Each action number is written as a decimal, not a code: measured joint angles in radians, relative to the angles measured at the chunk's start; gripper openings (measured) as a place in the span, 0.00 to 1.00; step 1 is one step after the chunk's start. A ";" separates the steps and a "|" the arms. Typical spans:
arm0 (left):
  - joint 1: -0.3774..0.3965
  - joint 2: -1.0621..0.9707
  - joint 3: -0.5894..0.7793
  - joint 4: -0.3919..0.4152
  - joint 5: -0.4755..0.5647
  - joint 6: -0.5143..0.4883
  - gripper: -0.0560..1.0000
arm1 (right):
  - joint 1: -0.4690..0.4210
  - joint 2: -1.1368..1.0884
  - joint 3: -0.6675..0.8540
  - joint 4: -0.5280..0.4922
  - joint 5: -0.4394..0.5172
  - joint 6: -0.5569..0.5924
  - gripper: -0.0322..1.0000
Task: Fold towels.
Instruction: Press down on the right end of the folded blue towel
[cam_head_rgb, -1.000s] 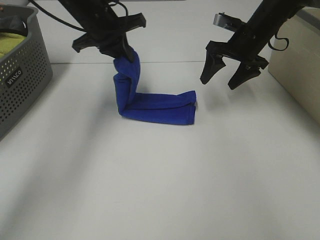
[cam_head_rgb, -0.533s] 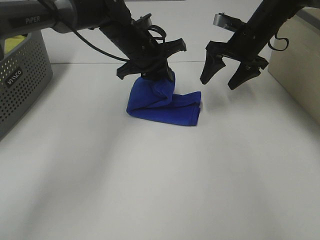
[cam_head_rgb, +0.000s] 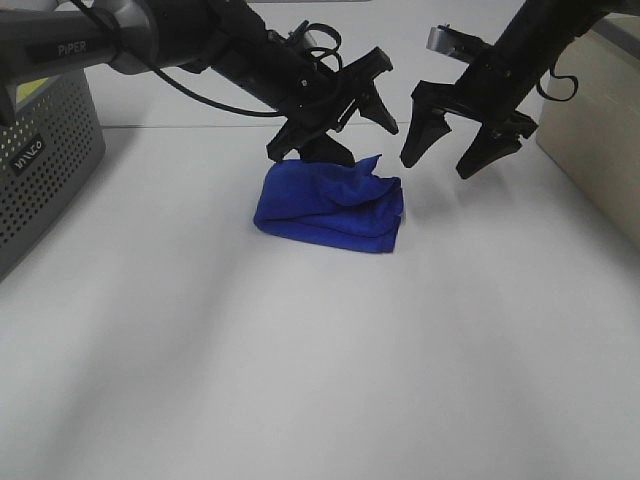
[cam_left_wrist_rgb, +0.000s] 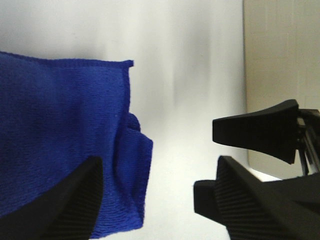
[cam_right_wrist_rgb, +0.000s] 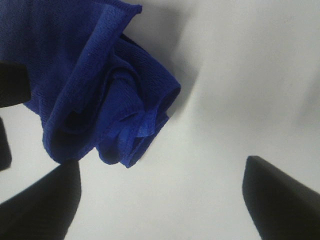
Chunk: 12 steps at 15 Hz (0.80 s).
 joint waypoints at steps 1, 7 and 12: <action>0.002 -0.002 0.000 -0.003 0.000 0.035 0.66 | 0.000 -0.007 0.000 0.001 0.000 0.001 0.85; 0.153 -0.116 -0.001 0.084 0.014 0.213 0.66 | 0.000 -0.033 0.002 0.323 0.000 -0.039 0.85; 0.236 -0.142 -0.004 0.174 0.086 0.223 0.66 | 0.001 -0.033 0.151 0.761 -0.001 -0.254 0.84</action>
